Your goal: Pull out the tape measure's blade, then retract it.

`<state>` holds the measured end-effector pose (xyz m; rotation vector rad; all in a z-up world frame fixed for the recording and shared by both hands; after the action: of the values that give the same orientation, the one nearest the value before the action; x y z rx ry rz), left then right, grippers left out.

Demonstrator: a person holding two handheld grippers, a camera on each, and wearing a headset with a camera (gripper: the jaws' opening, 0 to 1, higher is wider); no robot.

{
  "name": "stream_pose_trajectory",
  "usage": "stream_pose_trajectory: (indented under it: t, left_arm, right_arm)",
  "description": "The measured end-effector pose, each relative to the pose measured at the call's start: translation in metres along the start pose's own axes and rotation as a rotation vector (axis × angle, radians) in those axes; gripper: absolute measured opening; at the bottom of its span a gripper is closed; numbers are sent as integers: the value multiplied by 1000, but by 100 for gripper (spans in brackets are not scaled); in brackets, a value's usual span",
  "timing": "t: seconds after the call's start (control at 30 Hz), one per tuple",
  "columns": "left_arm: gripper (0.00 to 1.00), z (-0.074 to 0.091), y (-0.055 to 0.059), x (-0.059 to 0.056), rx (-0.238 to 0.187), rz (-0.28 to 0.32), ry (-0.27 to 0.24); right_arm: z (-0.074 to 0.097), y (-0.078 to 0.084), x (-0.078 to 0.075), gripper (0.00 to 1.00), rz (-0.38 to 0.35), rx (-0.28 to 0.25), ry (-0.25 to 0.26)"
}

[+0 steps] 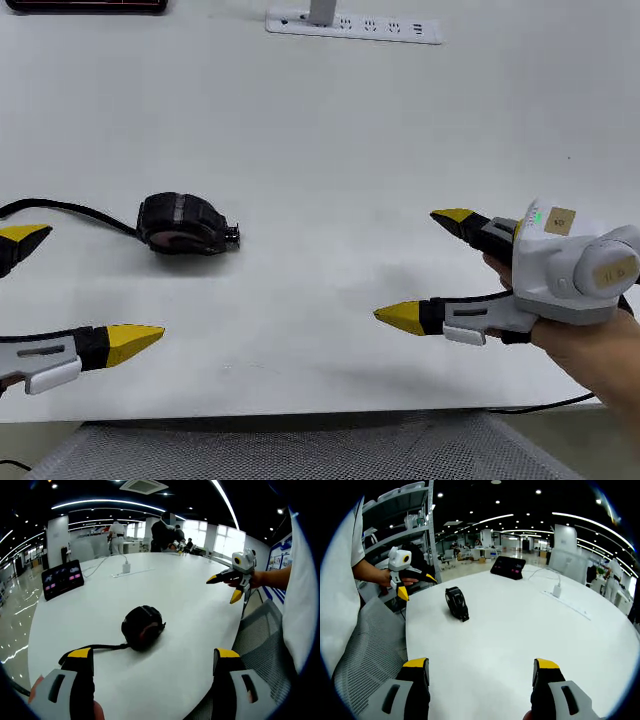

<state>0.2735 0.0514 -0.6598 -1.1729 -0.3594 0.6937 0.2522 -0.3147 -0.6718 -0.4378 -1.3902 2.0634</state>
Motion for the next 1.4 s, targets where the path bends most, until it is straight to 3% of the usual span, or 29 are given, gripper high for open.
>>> stream_pose_trajectory:
  t: [0.43, 0.7, 0.9, 1.4]
  left_arm:
    - [99, 7, 9, 3, 39, -22, 49]
    - [99, 3, 16, 4, 41, -21, 62]
    - [98, -3, 27, 1, 58, -23, 76]
    - [97, -3, 29, -1, 77, -58, 89]
  right_arm:
    - [17, 17, 4, 97, -16, 47, 7]
    - [18, 30, 4, 95, -40, 45, 20]
    - [13, 40, 6, 94, -55, 51, 20]
    - [12, 36, 7, 92, -53, 52, 12]
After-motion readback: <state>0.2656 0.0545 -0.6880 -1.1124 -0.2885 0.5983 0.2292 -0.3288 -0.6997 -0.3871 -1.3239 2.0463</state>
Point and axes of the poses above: the centre of the closed fingertips' face, and the gripper's own axes: z roughly backward along the fingers, x roughly to its left, y roughly out of its underside, the point moved 7 cm from there along z, roughly backward along the fingers, and after that the axes turned 13 degrees about -x, right-handed, at the moved point
